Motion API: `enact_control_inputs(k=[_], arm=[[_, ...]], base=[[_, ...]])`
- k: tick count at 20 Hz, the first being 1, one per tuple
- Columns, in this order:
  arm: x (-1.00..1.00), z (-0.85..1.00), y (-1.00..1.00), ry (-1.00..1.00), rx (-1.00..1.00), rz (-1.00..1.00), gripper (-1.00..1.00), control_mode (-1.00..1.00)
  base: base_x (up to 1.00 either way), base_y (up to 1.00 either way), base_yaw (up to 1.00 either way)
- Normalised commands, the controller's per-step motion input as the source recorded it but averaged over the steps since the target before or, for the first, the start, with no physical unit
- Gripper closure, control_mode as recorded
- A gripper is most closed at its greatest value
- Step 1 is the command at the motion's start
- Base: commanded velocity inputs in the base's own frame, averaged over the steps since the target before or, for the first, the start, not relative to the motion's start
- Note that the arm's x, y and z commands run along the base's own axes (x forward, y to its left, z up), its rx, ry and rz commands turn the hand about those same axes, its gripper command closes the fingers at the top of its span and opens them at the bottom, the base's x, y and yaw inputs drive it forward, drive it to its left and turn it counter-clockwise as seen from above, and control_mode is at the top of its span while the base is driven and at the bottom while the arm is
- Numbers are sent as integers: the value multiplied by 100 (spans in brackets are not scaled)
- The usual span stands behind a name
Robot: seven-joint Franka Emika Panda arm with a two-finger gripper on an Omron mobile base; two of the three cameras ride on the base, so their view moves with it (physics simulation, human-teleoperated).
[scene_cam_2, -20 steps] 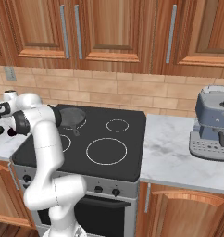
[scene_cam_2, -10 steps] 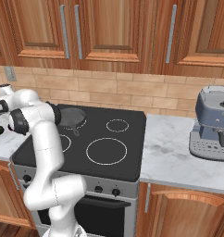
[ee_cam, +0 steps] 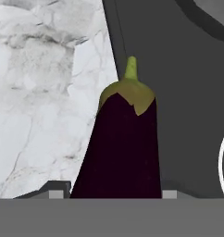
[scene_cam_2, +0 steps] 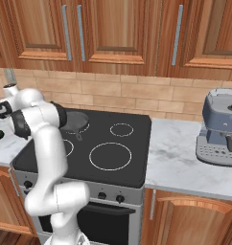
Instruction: Put the squash and eggplant in the pan. Then turn on the rear left burner and set the heat to medium.
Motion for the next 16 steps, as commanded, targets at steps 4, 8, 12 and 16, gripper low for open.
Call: enact_control_inputs(k=[4,8,12,16], arm=[[12,1,-41,0,0,8,100,-100],[17,0,-44,0,0,4,100,-100],[16,0,-46,0,0,3,100,-100],[16,0,-42,0,0,1,100,-100]], base=[[0,0,0],[0,0,0],[0,0,0],[0,0,0]])
